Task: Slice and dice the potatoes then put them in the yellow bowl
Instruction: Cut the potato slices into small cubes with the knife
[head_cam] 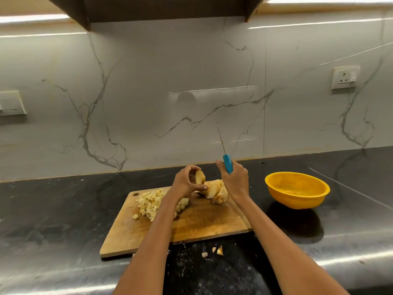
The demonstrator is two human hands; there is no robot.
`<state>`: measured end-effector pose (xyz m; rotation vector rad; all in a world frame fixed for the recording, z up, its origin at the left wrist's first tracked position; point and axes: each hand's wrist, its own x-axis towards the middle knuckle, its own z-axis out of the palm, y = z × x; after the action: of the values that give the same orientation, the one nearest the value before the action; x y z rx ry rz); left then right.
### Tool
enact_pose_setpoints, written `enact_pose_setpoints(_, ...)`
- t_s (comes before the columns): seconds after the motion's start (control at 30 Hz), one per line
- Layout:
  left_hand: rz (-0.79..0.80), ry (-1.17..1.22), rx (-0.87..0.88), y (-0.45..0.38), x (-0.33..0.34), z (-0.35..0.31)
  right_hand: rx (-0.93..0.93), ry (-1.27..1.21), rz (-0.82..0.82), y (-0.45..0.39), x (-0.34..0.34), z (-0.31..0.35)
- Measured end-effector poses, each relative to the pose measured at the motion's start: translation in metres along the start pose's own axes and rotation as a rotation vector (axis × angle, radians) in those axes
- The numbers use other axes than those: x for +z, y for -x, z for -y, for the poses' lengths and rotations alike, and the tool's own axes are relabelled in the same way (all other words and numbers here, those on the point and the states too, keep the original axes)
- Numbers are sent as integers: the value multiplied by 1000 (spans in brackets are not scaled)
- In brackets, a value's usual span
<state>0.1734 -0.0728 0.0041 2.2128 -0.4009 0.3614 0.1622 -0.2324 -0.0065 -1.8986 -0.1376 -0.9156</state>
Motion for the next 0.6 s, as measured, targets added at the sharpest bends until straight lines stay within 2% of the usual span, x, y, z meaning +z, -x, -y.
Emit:
enact_pose_setpoints(0.1, 32, 63, -3, 7, -2, -5, 38, -36, 38, 1, 0, 0)
enact_pose_setpoints(0.2, 139, 66, -9, 16, -3, -15, 123, -139, 74, 1, 0, 0)
enact_pose_setpoints(0.33, 324, -74, -10, 40, -4, -26, 267, -234, 71, 8, -5, 3)
enact_pose_setpoints(0.43, 507, -203, -21, 61, -1, -29, 280, -239, 95, 20, -14, 12)
enact_pose_setpoints(0.53, 511, -183, 17, 81, -4, -29, 229, -197, 198, 38, -26, 21)
enact_pose_setpoints(0.6, 446, -174, 10, 93, -2, -30, 239, -177, 272, 51, -35, 27)
